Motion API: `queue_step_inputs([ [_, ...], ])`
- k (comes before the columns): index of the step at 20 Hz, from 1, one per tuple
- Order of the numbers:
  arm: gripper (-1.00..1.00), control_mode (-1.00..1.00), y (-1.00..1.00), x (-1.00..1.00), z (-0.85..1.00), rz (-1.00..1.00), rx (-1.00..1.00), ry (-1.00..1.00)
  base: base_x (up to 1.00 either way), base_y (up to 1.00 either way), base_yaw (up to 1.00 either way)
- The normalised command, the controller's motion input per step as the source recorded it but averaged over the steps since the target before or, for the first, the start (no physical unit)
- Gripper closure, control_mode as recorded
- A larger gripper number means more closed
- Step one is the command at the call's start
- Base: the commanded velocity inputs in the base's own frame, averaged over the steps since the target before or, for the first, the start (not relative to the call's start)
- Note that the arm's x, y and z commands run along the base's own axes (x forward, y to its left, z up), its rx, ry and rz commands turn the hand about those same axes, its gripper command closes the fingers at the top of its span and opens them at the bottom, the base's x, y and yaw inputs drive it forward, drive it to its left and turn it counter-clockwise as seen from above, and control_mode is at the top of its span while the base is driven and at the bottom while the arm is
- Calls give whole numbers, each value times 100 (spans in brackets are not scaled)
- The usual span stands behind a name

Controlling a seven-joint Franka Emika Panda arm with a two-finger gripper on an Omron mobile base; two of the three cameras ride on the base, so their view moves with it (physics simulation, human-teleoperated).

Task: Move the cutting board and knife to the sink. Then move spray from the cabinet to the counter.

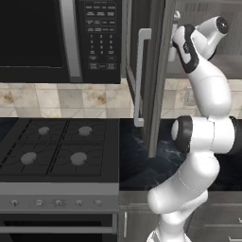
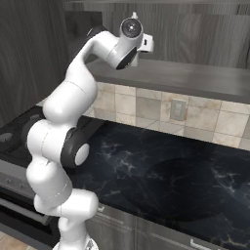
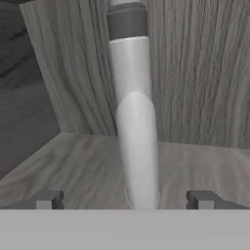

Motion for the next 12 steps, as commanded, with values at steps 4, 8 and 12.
queue_step_inputs([
  [4, -100, -100, 0, 27, -11, 0, 0, 0, 0, 0, 0],
  [8, -100, -100, -1, 26, -4, 0, 2, 0, 0, 0, 0],
  [12, -100, -100, -5, 23, -2, 0, 3, 0, 0, 0, 0],
])
